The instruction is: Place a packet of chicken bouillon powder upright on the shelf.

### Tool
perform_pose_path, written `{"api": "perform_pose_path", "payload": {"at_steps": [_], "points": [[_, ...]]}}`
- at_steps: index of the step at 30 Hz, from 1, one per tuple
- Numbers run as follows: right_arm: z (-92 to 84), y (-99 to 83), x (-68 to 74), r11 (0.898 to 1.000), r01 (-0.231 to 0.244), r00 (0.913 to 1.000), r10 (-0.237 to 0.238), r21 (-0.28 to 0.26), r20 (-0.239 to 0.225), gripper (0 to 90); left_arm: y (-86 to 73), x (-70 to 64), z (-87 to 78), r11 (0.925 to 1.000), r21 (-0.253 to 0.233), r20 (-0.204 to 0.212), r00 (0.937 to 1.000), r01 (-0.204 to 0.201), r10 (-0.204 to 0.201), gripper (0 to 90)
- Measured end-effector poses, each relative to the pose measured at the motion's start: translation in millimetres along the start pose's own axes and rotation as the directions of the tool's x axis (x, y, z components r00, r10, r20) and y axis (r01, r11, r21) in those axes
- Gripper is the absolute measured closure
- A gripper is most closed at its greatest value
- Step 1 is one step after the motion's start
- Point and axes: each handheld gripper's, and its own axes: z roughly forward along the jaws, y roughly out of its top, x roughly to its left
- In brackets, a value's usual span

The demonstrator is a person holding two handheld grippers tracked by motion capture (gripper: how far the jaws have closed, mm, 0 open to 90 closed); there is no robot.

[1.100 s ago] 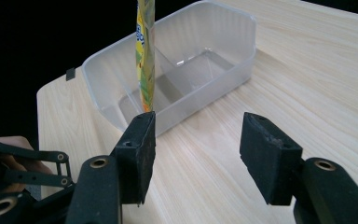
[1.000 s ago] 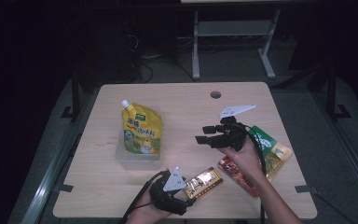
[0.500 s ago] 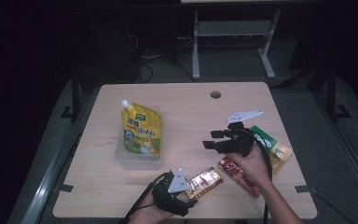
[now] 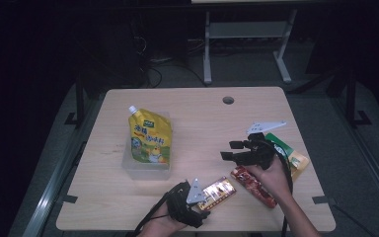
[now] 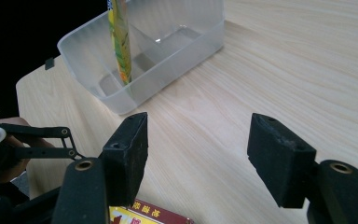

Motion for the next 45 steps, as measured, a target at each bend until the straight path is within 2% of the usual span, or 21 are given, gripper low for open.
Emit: {"api": "perform_pose_path", "payload": {"at_steps": [24, 38, 45], "points": [[-4.0, -13.3, -6.5, 0.999, -0.033, 0.9991, 0.033, 0.005, 0.025, 34.3, 5.6, 0.7, 12.4, 0.9985, 0.054, 0.013, 0.9999, -0.003, 0.002, 28.5], [-4.7, -19.0, -9.0, 0.999, -0.048, 0.9983, 0.047, 0.008, 0.035, 34.2, 6.3, 3.4, 13.0, 0.9985, 0.052, 0.026, 0.9995, 0.019, -0.021, 31.7], [-5.2, -21.5, -9.9, 0.999, -0.05, 0.998, 0.05, 0.01, 0.039, 34.1, 4.7, 4.3, 12.9, 0.9985, 0.036, 0.014, 0.999, 0.041, -0.042, 32.1]]}}
